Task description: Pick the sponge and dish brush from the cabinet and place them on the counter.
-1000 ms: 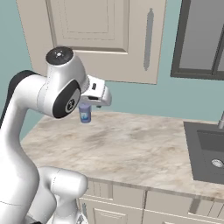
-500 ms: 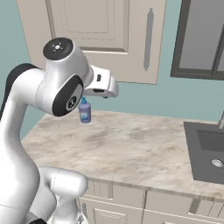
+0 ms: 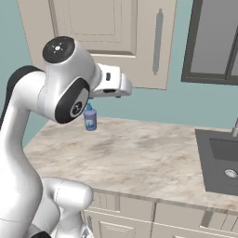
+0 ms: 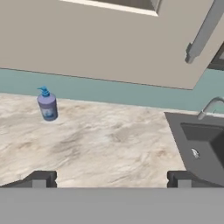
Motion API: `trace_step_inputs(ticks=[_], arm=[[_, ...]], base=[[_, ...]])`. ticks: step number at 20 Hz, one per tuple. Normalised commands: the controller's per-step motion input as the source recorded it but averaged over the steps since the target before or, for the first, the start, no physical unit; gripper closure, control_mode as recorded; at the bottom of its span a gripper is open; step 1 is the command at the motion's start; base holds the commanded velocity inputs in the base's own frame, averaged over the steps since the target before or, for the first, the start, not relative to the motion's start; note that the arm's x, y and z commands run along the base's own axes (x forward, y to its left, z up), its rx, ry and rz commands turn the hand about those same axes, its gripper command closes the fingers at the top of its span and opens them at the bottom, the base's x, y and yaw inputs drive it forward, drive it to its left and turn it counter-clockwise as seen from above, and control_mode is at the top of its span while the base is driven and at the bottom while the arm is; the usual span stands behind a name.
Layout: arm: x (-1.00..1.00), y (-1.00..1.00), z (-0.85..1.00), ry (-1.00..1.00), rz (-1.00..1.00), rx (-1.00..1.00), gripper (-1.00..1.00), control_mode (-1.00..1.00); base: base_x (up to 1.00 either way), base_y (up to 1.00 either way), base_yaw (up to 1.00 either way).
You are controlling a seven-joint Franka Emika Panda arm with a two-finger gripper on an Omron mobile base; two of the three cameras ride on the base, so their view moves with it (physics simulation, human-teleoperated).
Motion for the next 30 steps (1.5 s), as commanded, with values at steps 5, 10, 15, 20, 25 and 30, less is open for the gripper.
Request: trace_step_inputs(ticks=[5,10,15,20,25,30], arm=[[0.00,-0.11,0.19,0.00,-0.01,-0.06,-1.00,-1.00],[0.03,-0.20,0.29,0.00,-0.09,0.00,-1.00,-1.00],[0.00,-0.19,0.38,0.00,-0.08,0.00,-1.00,-1.00],[0.05,-0.16,0.18,0.00,-0.07,0.01,-1.00,-1.00],[0.20,-0.21,0.00,0.00,-0.02,0.07,-1.00,-1.00],[0.21,-0.18,0.00,0.00,0.00,0.09,-1.00,-1.00]], base=[[0.00,0.00,0.00],[0.00,0.00,0.00],[0.00,0.00,0.00],[0.00,0.00,0.00],[0.00,0.00,0.00],[0.00,0.00,0.00]])
